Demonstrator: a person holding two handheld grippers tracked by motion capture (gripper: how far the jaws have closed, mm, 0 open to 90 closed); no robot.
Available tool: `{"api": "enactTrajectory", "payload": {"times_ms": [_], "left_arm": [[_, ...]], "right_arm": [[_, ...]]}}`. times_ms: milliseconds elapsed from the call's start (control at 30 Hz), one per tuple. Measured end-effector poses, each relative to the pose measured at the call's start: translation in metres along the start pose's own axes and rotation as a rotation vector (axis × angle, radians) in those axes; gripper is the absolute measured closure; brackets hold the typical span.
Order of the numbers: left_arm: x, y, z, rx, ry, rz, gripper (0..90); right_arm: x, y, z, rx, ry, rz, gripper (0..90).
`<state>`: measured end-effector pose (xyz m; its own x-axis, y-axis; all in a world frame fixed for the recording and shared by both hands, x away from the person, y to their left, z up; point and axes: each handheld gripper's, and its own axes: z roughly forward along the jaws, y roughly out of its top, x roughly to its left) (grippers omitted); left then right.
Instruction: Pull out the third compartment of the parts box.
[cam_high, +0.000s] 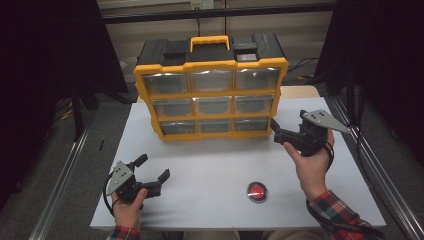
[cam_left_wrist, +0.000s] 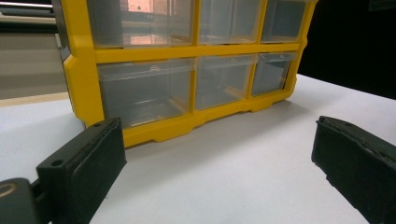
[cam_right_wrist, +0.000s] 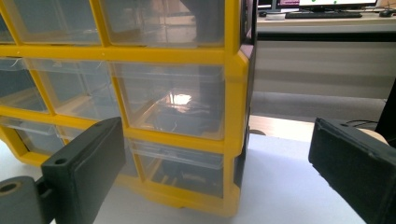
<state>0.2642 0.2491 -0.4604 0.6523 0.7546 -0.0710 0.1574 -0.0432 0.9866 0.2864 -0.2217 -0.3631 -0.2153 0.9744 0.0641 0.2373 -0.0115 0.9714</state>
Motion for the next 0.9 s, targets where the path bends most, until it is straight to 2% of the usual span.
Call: {"api": "enactTrajectory", "payload": {"times_ms": [200, 667, 900], "left_arm": [[0.000, 0.000, 0.000, 0.003, 0.000, 0.002, 2.9], [0.000, 0.000, 0.000, 0.002, 0.003, 0.001, 2.9], [0.001, 0.000, 0.000, 0.002, 0.003, -0.002, 2.8]], "right_arm": [[0.003, 0.006, 0.004, -0.004, -0.010, 0.012, 3.4], [0.014, 0.019, 0.012, -0.021, -0.031, -0.006, 3.5], [0.021, 0.027, 0.015, -0.032, -0.058, -0.004, 3.4]]}}
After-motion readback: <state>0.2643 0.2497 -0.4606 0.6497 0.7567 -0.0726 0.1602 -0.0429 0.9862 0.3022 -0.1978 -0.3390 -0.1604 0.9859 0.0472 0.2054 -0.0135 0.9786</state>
